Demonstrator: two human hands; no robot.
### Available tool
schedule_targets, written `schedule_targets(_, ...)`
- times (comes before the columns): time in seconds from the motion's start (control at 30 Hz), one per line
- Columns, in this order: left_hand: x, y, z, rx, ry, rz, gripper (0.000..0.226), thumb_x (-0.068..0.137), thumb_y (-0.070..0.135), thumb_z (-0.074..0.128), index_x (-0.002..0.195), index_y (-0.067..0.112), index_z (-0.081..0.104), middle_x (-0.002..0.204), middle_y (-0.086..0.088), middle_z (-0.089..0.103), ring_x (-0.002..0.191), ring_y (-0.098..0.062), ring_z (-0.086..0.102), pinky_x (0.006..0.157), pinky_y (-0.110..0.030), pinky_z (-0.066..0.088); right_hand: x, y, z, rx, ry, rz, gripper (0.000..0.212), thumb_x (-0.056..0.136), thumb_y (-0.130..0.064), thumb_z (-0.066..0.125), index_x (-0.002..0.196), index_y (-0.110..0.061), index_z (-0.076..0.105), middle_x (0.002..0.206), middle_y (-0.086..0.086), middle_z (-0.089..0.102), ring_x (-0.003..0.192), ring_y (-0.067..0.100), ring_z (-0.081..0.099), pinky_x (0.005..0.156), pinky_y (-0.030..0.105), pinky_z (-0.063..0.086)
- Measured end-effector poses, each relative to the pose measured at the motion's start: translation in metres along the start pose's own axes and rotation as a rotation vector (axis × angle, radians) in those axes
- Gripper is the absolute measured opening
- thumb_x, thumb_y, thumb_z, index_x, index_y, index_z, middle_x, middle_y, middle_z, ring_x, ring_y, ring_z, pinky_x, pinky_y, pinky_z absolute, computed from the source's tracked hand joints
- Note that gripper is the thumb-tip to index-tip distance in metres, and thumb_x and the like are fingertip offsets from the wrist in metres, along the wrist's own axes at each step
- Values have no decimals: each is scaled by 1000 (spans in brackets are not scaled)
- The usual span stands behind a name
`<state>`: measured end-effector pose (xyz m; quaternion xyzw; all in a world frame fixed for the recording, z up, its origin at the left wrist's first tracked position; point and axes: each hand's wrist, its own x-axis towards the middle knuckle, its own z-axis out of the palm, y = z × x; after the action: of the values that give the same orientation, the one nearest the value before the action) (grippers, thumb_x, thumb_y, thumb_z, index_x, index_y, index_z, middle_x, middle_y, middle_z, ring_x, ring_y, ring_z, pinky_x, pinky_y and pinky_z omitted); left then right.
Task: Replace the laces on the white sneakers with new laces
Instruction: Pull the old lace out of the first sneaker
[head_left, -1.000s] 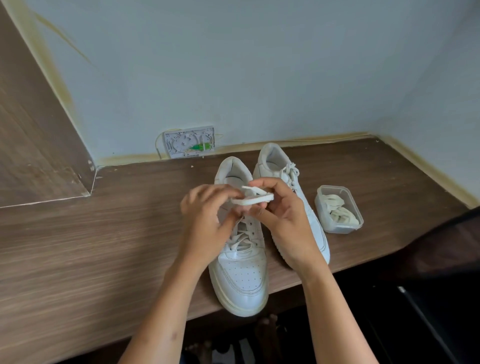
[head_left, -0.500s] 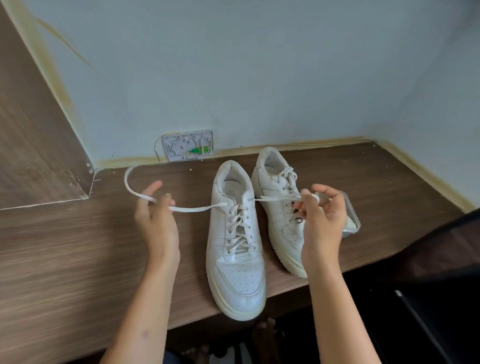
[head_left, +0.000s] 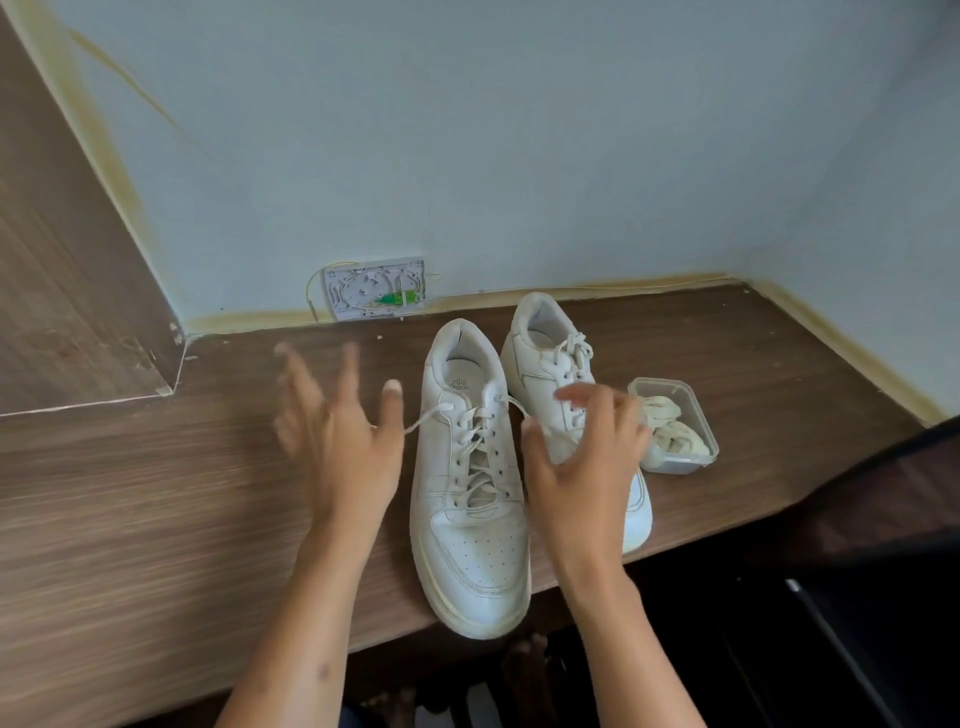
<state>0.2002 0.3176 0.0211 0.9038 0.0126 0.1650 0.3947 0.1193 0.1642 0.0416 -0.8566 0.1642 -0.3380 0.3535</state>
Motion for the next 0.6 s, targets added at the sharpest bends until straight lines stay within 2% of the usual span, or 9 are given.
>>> schedule_targets(0.07,-1,8,1,-73,41,334,30,95,39,59,124,31,67,162,-11,17,147,-33,17,117,-57,17,-15,-2,3,25,-142,35,14,89,-20,67,89,-27,55,88,-13,55,82,9,51,74,28,48)
schedule_targets(0.1,-3,12,4,-53,37,461,22,94,36,63,115,33,71,160,-8,24,145,-33,20,117,-55,18,-22,-2,5,26,-190,40,10,91,-24,65,89,-26,55,87,-12,55,81,9,54,73,35,50)
schedule_targets(0.13,-6,14,8,-2,21,544,19,94,34,64,110,34,73,159,-6,28,143,-33,23,117,-55,17,-28,-2,7,7,-213,25,8,94,-29,61,95,-24,56,92,-10,55,85,10,54,76,37,50)
schedule_targets(0.17,-9,16,12,60,5,582,18,95,34,62,109,34,73,158,-5,30,141,-34,25,117,-55,14,-34,-2,10,-29,-220,-3,16,97,-35,57,105,-22,56,102,-9,54,93,12,53,83,38,49)
schedule_targets(0.23,-15,19,18,159,-11,569,23,96,37,55,107,31,74,158,-5,32,140,-38,27,116,-59,12,-43,-1,17,-125,-270,-36,44,98,-46,48,131,-17,47,123,-3,49,116,16,47,101,38,42)
schedule_targets(0.33,-16,18,19,229,-24,557,27,97,38,48,99,31,74,158,-3,32,142,-41,24,116,-62,8,-56,-3,28,-293,-360,-5,88,87,-64,26,155,-10,14,158,9,23,147,26,17,122,38,12)
schedule_targets(0.43,-10,15,19,205,-53,568,22,98,30,49,91,30,71,159,-1,29,145,-42,16,115,-63,2,-58,-4,34,-376,-271,-18,106,82,-74,37,156,-3,9,163,16,10,150,30,-3,121,38,-6)
schedule_targets(0.5,-7,13,21,139,-78,558,12,92,24,61,87,29,71,159,-1,29,146,-41,13,114,-66,1,-58,-4,35,-352,-297,37,116,80,-80,40,155,-5,-7,164,13,-9,148,25,-22,118,37,-17)
schedule_targets(0.6,-4,12,22,30,-77,552,8,88,25,69,83,29,73,158,0,31,146,-37,14,113,-68,5,-59,-4,34,-329,-244,40,122,76,-84,39,153,-5,-14,161,11,-16,147,23,-28,118,39,-18)
